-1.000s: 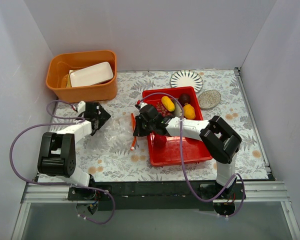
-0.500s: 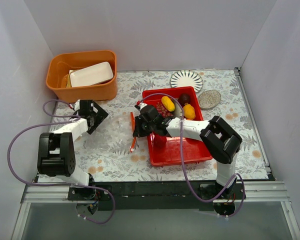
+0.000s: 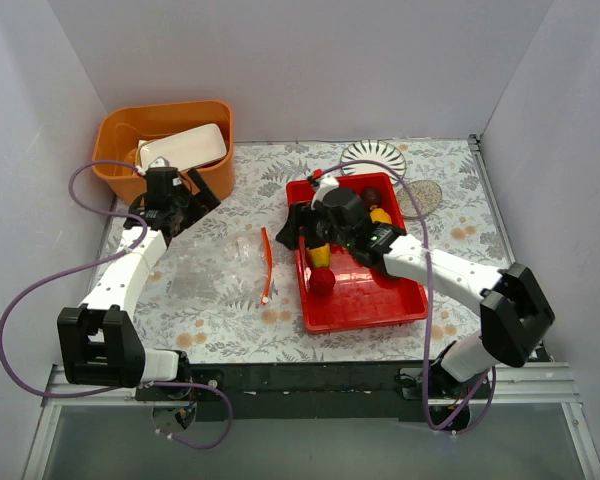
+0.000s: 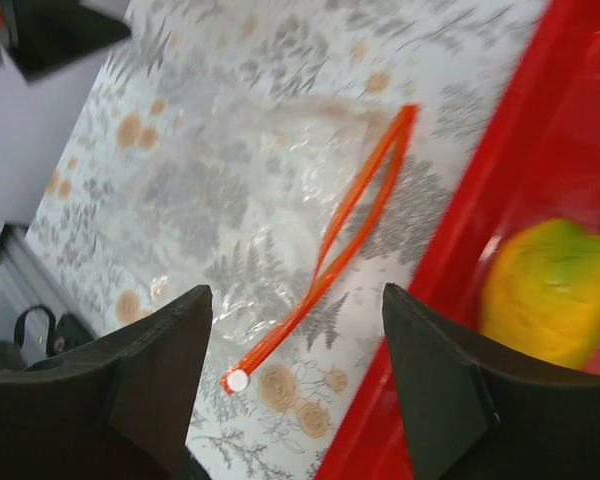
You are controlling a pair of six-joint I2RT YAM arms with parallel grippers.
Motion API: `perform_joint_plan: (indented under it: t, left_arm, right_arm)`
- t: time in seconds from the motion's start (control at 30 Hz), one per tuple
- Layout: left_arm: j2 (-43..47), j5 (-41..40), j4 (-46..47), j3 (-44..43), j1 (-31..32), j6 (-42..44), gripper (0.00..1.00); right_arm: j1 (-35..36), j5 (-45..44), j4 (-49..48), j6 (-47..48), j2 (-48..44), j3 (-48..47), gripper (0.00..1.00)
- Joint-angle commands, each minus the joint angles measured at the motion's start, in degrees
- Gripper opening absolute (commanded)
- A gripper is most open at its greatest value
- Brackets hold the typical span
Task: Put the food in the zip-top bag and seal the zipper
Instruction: Adjust the zipper food storage bag at the center of the board, then open the zipper of the food storage bag at the center of the board.
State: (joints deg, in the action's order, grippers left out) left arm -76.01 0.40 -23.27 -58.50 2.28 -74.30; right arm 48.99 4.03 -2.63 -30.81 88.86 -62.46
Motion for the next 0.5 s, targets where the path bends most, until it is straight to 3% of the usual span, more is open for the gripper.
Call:
perform_joint_plan:
  t: [0.0, 0.13, 0.27, 0.47]
  left_arm:
    - [-0.89, -8.61, -9.85, -6.35, 10.08, 4.16, 0.98]
    - [-5.11, -19.44, -18.11, -11.8, 23.26, 3.64, 0.98]
    - [-10.2, -24.3, -25.06, -16.11, 27.24, 3.11, 0.98]
    - [-17.15, -30.19, -32.8, -20.42, 33.75, 1.44, 0.97]
  right_arm:
    - [-3.72, -17.08, 10.77, 0.49, -9.03, 1.36, 0.76]
    - [-10.22, -17.31, 13.26, 0.84, -15.63, 6.27, 0.74]
    - [-15.93, -13.97, 13.62, 2.59, -21.08, 9.19, 0.7]
    - [-17.44, -11.07, 14.5, 4.17, -22.06, 10.33, 0.61]
